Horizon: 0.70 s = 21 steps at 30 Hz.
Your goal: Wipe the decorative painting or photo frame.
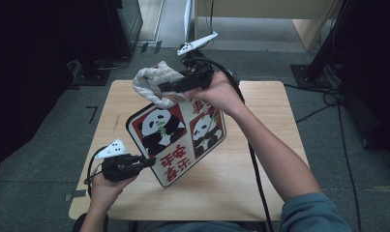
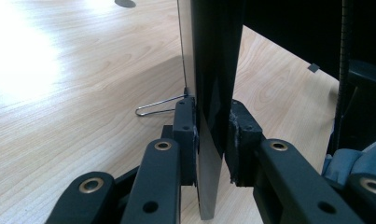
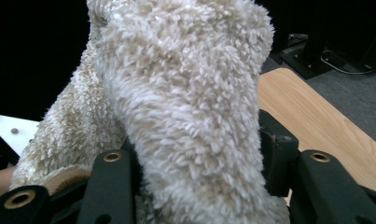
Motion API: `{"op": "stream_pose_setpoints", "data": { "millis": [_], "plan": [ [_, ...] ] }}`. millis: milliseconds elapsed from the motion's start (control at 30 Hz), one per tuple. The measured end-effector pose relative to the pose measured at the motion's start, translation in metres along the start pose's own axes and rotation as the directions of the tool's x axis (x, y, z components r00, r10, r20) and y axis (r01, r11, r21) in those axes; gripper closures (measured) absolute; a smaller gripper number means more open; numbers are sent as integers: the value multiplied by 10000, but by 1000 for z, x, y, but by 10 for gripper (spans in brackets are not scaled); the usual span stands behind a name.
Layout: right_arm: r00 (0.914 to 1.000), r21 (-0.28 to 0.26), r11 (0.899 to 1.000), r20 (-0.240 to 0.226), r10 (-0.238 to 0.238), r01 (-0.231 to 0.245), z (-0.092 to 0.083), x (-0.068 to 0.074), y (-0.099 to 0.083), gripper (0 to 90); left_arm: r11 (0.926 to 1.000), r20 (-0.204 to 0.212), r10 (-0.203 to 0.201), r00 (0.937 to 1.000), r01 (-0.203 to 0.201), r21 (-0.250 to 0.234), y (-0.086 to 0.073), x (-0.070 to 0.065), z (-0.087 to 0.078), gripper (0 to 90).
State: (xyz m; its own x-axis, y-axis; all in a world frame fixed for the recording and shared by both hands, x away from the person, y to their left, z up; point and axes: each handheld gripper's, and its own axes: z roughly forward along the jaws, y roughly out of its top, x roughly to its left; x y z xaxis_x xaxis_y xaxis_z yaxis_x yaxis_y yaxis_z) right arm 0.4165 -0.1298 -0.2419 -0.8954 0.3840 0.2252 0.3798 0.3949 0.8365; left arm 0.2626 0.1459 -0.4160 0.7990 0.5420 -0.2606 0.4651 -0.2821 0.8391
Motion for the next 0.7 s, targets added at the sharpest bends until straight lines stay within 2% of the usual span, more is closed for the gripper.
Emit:
{"op": "stream_pose_setpoints", "data": {
  "millis": [233,700],
  "plan": [
    [9997,-111,9996,70,244,-243,-4,-6,-3,501,10000,0,-11,10000,11,2,0,0,0,763],
    [9984,-200,9991,416,380,-372,-12,-18,-5,499,10000,-1,-60,10000,60,-3,0,1,-1,764]
  ]
}}
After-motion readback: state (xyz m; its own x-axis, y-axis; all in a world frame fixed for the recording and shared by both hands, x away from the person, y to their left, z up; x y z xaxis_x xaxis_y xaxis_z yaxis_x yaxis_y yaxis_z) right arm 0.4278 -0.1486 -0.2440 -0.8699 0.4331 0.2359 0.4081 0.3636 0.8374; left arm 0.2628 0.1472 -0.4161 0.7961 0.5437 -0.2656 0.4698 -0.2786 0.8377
